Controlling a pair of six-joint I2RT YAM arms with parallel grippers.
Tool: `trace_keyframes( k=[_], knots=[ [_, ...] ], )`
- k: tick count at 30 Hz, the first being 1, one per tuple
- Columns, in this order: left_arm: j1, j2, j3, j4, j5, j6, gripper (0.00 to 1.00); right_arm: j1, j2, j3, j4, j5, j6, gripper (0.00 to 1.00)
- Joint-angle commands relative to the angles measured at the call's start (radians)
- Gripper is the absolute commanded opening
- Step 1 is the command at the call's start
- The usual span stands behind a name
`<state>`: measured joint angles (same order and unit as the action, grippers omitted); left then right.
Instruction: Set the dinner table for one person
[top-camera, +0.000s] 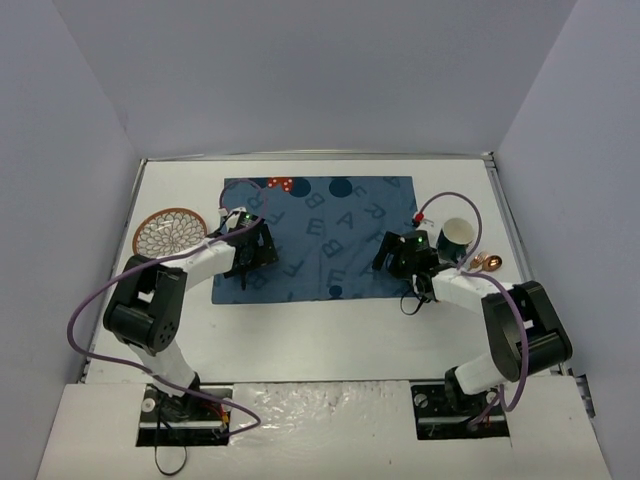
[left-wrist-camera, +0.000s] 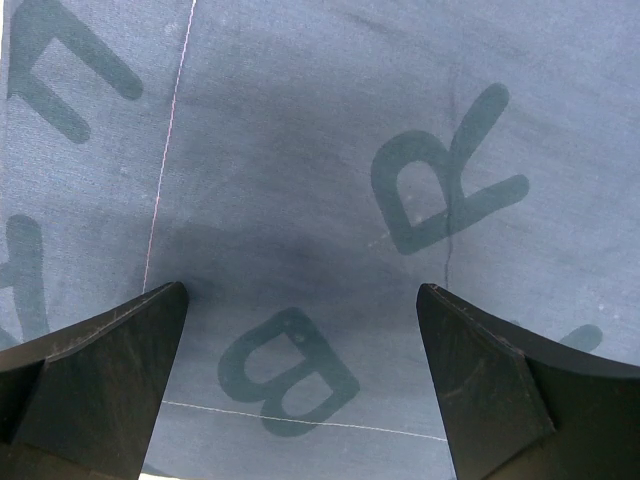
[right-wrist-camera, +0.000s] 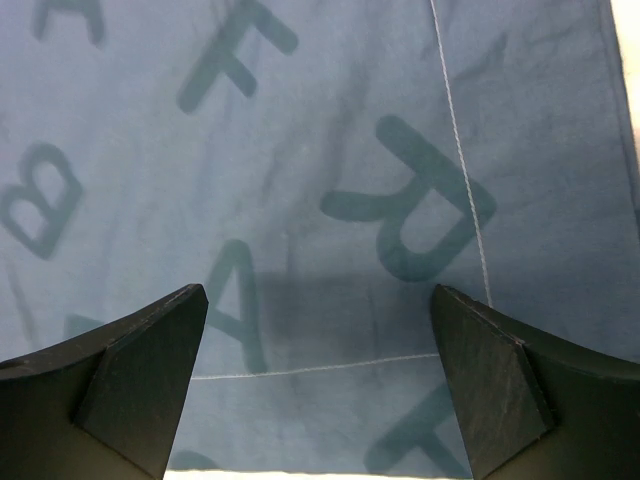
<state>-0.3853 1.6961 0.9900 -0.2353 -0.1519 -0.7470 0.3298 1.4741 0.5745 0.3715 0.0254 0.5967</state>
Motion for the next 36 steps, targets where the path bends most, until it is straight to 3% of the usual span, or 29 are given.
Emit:
trace_keyframes(
  k=[1, 12, 17, 21, 26, 30, 36],
  knots=[
    [0.008, 0.001, -0.011, 0.01, -0.014, -0.027, 0.97, 0.002, -0.02, -0.041, 0.107, 0.048, 0.067, 0.91],
    [0.017, 0.02, -0.056, 0.02, 0.002, -0.063, 0.97, -0.021, -0.182, -0.129, -0.093, 0.186, 0.16, 0.91],
    [0.017, -0.008, -0.038, 0.006, 0.005, -0.07, 0.97, -0.02, -0.203, -0.077, -0.105, 0.158, 0.094, 0.92],
    [0.016, -0.082, 0.008, -0.035, 0.02, -0.057, 0.97, -0.005, -0.248, -0.019, -0.122, 0.123, 0.048, 0.92],
    [0.04, -0.297, 0.093, -0.101, 0.021, -0.018, 0.97, 0.018, -0.371, 0.131, -0.213, 0.081, -0.08, 0.94],
    [0.161, -0.439, 0.074, -0.134, 0.096, -0.013, 0.97, 0.015, -0.486, 0.228, -0.269, 0.057, -0.159, 1.0],
    [0.463, -0.64, -0.071, -0.106, 0.233, -0.015, 0.97, 0.011, -0.568, 0.295, -0.307, -0.017, -0.201, 1.0]
  ],
)
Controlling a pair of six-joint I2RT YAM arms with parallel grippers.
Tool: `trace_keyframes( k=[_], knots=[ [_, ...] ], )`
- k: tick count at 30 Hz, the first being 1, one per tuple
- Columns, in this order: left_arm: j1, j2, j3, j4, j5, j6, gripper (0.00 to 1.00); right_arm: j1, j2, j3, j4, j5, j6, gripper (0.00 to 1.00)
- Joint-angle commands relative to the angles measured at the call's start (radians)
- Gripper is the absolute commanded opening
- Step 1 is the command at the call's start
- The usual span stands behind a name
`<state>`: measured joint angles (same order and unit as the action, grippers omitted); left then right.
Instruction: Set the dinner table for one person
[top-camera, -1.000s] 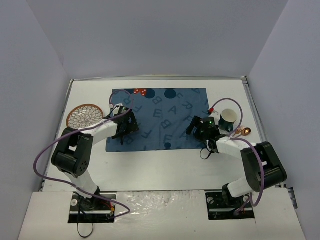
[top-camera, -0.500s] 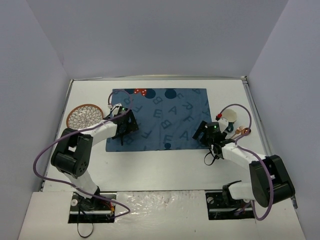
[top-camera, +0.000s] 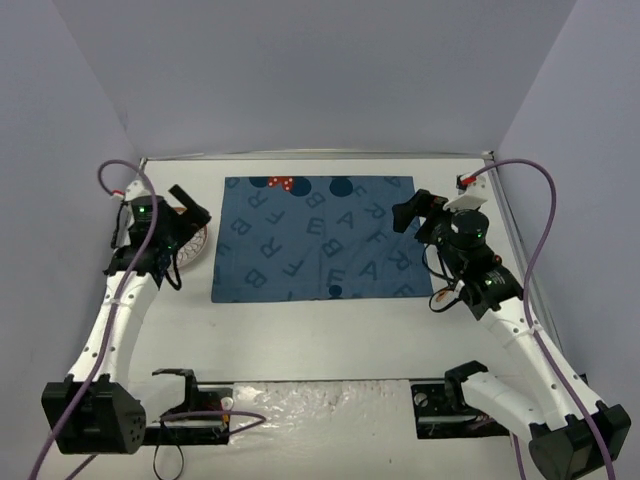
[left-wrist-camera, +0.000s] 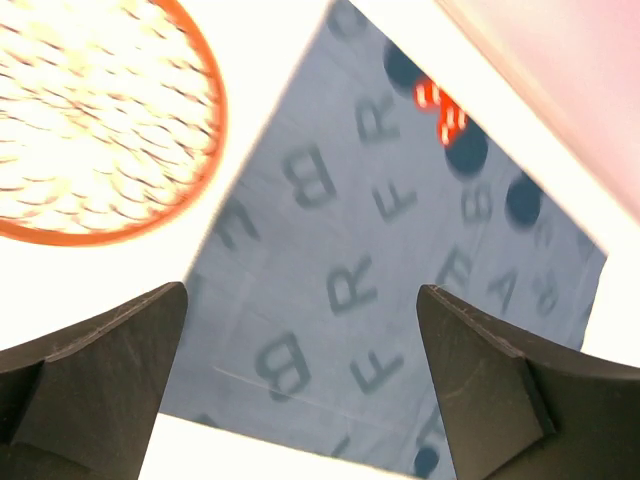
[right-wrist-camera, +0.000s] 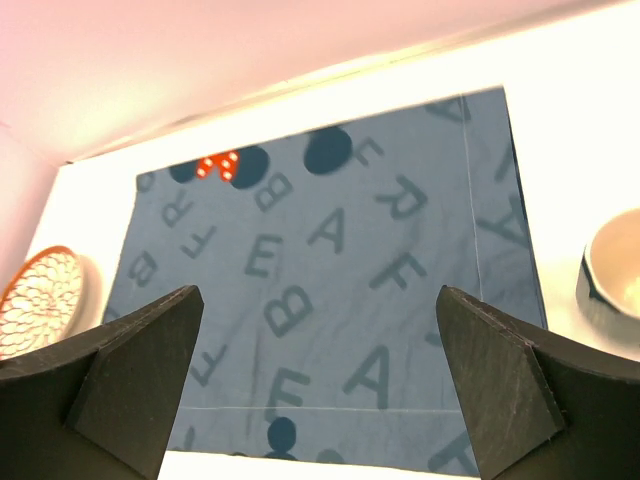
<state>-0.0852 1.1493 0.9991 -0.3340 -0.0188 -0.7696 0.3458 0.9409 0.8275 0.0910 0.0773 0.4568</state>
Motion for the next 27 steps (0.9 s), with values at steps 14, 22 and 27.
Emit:
trace_keyframes(
  k=[14, 22, 27],
  knots=[
    [0.492, -0.005, -0.347, 0.311, 0.192, -0.163, 0.97, -0.007, -0.082, 0.019, -0.031, -0.267, -0.055, 1.0],
    [0.504, 0.258, -0.375, 0.629, 0.24, -0.263, 0.96, -0.001, -0.122, -0.002, -0.031, -0.28, -0.063, 1.0],
    [0.504, 0.363, -0.362, 0.69, 0.23, -0.268, 0.92, 0.001, -0.132, -0.013, -0.034, -0.274, -0.066, 1.0]
  ],
)
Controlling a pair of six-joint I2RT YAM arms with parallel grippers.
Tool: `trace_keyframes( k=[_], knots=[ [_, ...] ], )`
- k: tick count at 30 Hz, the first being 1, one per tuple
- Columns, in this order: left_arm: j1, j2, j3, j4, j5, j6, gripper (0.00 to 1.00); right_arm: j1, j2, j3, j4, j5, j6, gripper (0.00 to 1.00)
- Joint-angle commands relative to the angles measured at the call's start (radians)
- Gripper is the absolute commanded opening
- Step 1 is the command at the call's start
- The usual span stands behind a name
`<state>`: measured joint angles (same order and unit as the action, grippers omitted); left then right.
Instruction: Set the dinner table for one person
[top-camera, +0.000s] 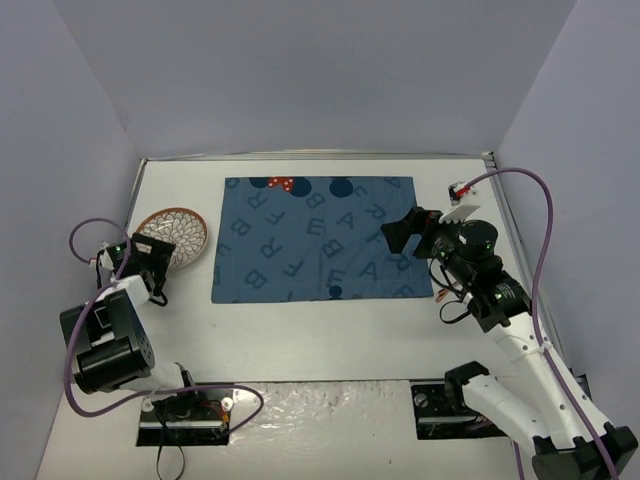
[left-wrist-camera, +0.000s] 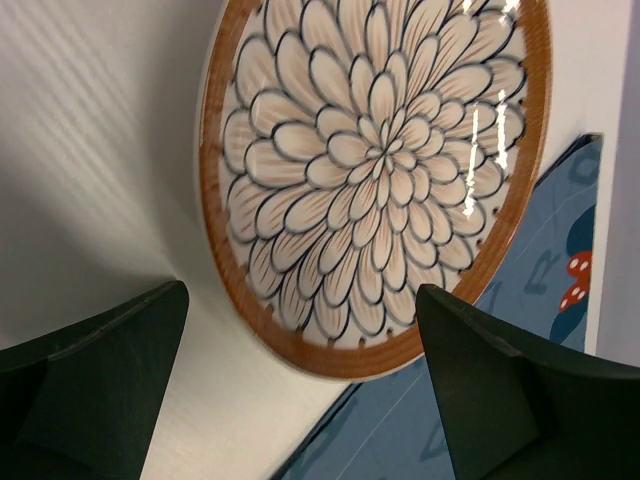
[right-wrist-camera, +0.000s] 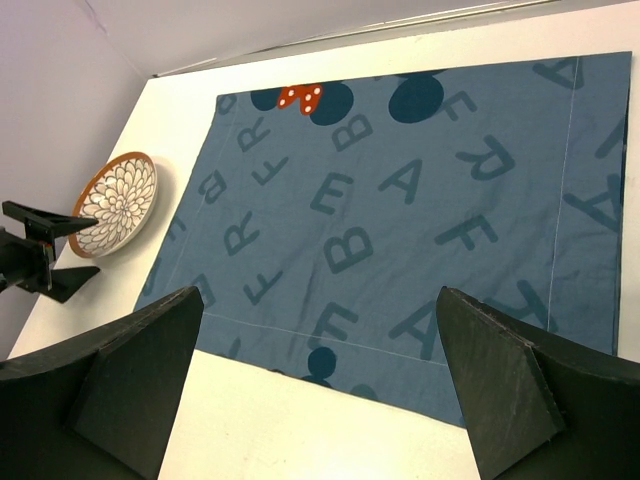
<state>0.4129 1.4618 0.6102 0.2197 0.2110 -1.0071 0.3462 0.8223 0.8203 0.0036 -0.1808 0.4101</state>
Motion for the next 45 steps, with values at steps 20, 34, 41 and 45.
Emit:
trace_keyframes(
  k=[20, 34, 41, 45],
  knots=[
    [0.02, 0.066, 0.031, 0.123, 0.021, -0.063, 0.0, 0.0, 0.0, -0.005, 0.039, -0.016, -0.014, 1.0],
    [-0.084, -0.154, 0.284, -0.056, 0.289, -0.033, 0.0, -0.001, -0.026, 0.008, 0.015, -0.004, -0.006, 1.0],
    [-0.367, -0.014, 0.405, -0.007, 0.335, -0.005, 0.0, -0.001, -0.028, 0.02, 0.003, -0.008, -0.01, 1.0],
    [-0.521, 0.115, 0.516, 0.025, 0.35, 0.016, 0.0, -0.001, -0.036, 0.023, 0.001, -0.007, -0.014, 1.0]
  ],
)
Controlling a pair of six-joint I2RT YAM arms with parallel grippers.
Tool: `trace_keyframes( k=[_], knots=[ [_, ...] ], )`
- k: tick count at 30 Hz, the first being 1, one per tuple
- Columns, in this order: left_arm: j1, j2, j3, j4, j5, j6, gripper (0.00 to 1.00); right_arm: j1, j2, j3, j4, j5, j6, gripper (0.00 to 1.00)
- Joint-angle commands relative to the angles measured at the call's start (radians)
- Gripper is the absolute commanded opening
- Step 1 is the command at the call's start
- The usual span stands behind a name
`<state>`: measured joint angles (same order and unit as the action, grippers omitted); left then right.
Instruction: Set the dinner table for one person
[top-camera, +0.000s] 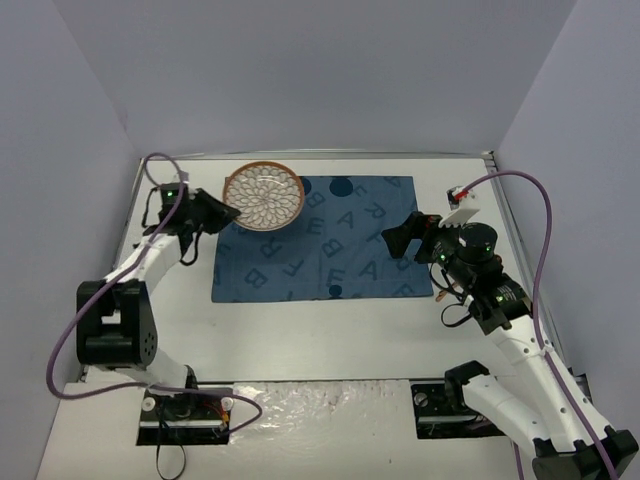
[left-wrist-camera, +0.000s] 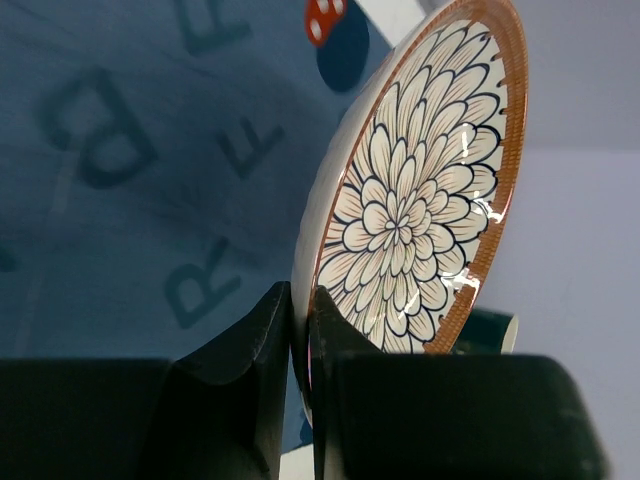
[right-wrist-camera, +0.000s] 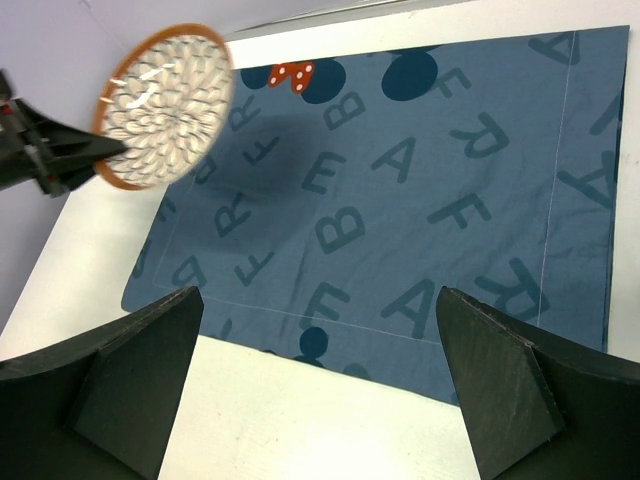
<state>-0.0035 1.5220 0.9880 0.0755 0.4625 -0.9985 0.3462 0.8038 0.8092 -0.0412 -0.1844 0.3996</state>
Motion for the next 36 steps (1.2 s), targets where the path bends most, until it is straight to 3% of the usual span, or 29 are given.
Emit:
trace_keyframes(
  k=[1, 9, 14, 36],
  knots=[
    [-0.129, 0.081, 0.161, 0.174, 0.099, 0.011, 0.0, -0.001, -0.019, 0.036, 0.046, -0.002, -0.004, 1.0],
    [-0.228, 0.316, 0.275, 0.368, 0.137, -0.065, 0.0, -0.003, -0.034, 0.038, -0.011, 0.016, 0.001, 1.0],
    [-0.276, 0.421, 0.328, 0.397, 0.149, -0.071, 0.0, -0.003, -0.035, 0.045, -0.032, 0.03, -0.005, 1.0],
    [-0.293, 0.415, 0.231, 0.435, 0.139, -0.097, 0.0, -0.003, -0.031, 0.021, -0.044, 0.043, 0.001, 1.0]
  ],
)
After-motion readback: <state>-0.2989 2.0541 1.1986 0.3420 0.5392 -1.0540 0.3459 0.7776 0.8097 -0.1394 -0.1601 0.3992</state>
